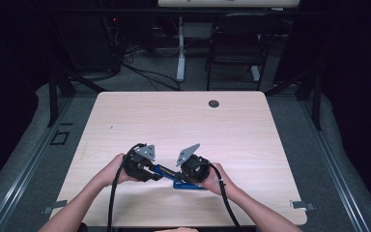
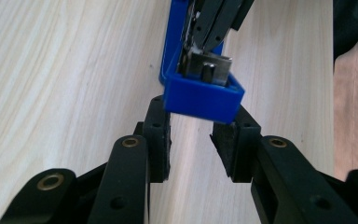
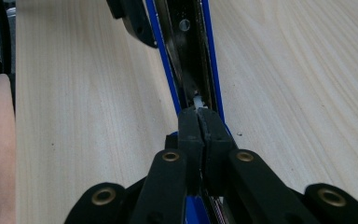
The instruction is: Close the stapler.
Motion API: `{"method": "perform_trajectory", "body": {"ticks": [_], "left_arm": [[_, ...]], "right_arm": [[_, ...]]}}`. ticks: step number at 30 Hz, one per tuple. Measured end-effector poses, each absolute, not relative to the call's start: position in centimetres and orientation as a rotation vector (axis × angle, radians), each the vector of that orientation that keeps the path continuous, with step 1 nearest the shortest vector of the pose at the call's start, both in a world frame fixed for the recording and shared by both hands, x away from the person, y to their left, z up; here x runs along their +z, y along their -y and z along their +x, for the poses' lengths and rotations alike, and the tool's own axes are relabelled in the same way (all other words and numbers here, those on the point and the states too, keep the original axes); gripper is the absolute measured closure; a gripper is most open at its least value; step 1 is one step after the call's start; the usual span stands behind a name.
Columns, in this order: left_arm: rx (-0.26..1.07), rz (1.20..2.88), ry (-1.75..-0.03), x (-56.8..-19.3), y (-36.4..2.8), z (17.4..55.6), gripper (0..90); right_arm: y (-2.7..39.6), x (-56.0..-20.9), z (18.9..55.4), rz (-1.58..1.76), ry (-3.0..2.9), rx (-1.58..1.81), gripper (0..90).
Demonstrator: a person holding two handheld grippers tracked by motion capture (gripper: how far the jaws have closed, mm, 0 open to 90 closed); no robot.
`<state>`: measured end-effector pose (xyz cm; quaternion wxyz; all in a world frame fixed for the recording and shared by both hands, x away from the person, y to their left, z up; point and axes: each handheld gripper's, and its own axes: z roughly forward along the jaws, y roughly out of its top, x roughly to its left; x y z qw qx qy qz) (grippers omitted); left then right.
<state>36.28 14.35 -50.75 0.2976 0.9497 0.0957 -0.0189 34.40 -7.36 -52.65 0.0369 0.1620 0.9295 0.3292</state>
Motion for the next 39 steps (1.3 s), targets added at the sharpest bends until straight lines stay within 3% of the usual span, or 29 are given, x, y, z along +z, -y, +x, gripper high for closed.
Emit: {"method": "perform_trajectory", "body": {"ticks": [15,39], "left_arm": [[0.001,2.466,-0.220,-50.2,-12.4,36.2,68.1],[-0.048,2.481,-0.143,-50.2,-10.0,36.8,63.7]], "right_arm": [[8.6,-51.9,34.8,0.525,-2.835,1.019,90.0],[9.3,-51.6,34.5,0.518,-2.840,0.991,90.0]]}}
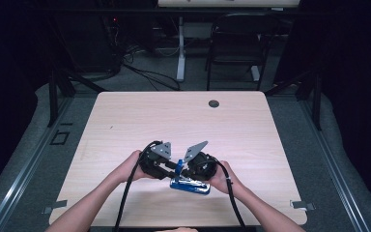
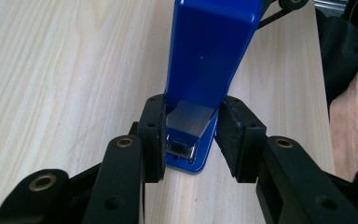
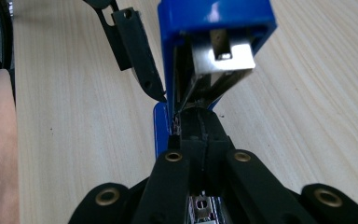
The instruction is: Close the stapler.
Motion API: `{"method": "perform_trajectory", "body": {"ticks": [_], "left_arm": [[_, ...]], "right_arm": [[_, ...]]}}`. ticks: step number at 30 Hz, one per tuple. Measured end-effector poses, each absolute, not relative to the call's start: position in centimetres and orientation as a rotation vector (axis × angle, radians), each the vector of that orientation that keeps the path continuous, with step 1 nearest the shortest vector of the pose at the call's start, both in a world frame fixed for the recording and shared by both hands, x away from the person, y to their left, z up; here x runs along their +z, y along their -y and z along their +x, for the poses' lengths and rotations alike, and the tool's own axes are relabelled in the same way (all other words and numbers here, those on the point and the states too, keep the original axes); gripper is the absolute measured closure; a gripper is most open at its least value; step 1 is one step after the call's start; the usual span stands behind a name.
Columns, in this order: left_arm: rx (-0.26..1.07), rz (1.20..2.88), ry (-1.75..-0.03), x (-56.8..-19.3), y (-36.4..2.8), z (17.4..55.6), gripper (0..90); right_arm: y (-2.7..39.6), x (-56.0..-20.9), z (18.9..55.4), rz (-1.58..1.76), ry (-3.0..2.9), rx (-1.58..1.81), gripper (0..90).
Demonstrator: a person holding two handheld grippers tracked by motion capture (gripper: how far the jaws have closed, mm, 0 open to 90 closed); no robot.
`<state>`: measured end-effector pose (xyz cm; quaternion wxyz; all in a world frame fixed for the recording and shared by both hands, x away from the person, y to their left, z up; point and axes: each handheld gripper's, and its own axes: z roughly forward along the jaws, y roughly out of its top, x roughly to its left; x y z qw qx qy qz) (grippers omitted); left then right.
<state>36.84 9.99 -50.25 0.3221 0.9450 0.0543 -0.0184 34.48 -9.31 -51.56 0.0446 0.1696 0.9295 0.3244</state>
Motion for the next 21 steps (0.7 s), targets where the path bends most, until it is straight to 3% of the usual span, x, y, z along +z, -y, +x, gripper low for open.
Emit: {"method": "perform_trajectory", "body": {"ticks": [21], "left_arm": [[-0.060,2.513,-0.154,-51.0,-8.7,36.8,64.4]], "right_arm": [[11.1,-50.9,34.5,0.549,-2.833,0.983,89.0]]}}
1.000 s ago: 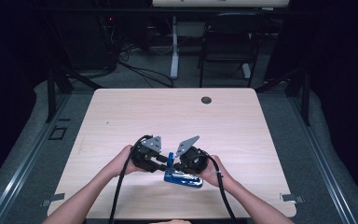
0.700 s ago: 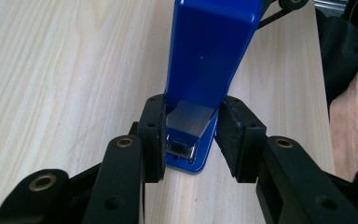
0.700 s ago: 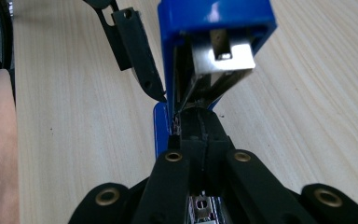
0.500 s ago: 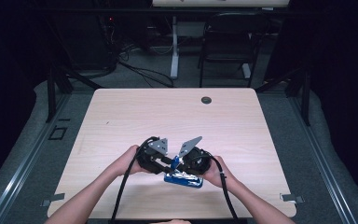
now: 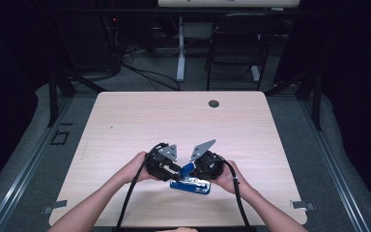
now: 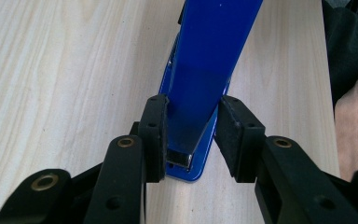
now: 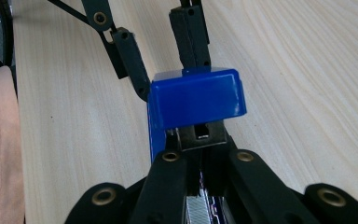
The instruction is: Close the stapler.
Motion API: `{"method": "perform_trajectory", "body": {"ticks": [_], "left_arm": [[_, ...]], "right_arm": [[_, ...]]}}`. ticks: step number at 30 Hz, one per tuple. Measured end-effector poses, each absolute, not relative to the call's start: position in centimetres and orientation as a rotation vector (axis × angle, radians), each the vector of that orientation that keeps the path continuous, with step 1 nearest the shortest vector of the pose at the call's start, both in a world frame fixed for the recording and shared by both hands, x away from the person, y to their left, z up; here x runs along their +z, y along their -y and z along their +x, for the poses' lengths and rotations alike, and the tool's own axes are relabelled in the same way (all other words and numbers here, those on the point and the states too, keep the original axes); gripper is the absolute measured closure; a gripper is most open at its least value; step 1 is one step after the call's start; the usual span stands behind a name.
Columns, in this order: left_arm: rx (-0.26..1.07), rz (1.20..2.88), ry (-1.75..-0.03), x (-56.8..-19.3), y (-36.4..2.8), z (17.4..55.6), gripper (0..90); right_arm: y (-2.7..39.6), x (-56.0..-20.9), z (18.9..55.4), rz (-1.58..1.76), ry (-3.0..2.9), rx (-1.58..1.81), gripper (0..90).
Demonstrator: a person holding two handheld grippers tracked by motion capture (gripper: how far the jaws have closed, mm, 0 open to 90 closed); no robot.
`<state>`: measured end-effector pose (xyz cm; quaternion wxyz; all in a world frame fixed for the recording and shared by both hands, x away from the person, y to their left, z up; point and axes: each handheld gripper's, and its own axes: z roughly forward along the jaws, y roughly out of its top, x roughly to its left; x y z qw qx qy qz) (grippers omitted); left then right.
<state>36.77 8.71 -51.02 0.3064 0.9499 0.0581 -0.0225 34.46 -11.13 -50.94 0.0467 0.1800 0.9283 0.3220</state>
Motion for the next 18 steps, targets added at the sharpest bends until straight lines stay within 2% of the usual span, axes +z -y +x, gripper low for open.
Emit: {"method": "perform_trajectory", "body": {"ticks": [18], "left_arm": [[-0.018,2.503,-0.244,-51.4,-7.9,36.5,63.9]], "right_arm": [[11.2,-50.7,35.5,0.498,-2.858,0.982,89.0]]}}
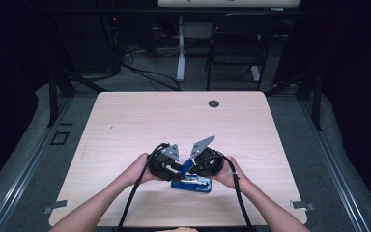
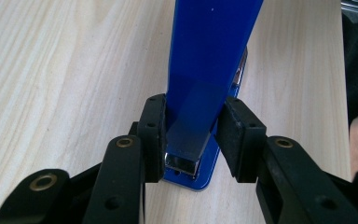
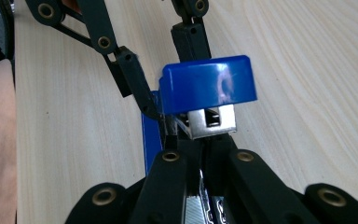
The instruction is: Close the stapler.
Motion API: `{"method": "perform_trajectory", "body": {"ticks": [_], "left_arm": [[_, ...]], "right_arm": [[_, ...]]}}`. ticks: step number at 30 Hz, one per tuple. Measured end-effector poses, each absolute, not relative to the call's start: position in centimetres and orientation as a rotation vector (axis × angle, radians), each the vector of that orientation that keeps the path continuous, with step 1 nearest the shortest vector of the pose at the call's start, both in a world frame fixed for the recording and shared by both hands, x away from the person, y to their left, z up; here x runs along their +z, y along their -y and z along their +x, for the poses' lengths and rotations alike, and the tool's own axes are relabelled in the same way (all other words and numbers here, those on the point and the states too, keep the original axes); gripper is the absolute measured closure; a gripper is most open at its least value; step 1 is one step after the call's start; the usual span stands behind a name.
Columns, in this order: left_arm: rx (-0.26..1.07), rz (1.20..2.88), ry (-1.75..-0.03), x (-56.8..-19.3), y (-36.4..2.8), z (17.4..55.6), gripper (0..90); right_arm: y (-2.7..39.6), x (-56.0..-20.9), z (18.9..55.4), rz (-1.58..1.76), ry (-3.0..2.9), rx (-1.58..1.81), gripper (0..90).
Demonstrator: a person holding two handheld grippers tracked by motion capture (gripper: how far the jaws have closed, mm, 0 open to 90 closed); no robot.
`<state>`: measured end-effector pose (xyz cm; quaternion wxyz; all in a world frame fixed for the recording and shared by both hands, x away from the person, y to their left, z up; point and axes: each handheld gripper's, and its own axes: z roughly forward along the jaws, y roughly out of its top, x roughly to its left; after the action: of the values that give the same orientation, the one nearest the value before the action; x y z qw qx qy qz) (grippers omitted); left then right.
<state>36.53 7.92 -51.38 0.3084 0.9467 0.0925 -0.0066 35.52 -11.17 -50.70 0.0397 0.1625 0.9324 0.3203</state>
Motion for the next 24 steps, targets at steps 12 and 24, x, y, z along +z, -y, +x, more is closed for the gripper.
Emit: {"method": "perform_trajectory", "body": {"ticks": [12,24], "left_arm": [[-0.011,2.524,-0.243,-51.6,-6.9,35.9,62.8],[-0.022,2.542,-0.237,-52.0,-6.0,35.9,61.9]], "right_arm": [[13.1,-50.5,35.6,0.546,-2.919,0.951,86.1],[15.7,-47.4,35.5,0.705,-2.765,1.039,85.5]]}}
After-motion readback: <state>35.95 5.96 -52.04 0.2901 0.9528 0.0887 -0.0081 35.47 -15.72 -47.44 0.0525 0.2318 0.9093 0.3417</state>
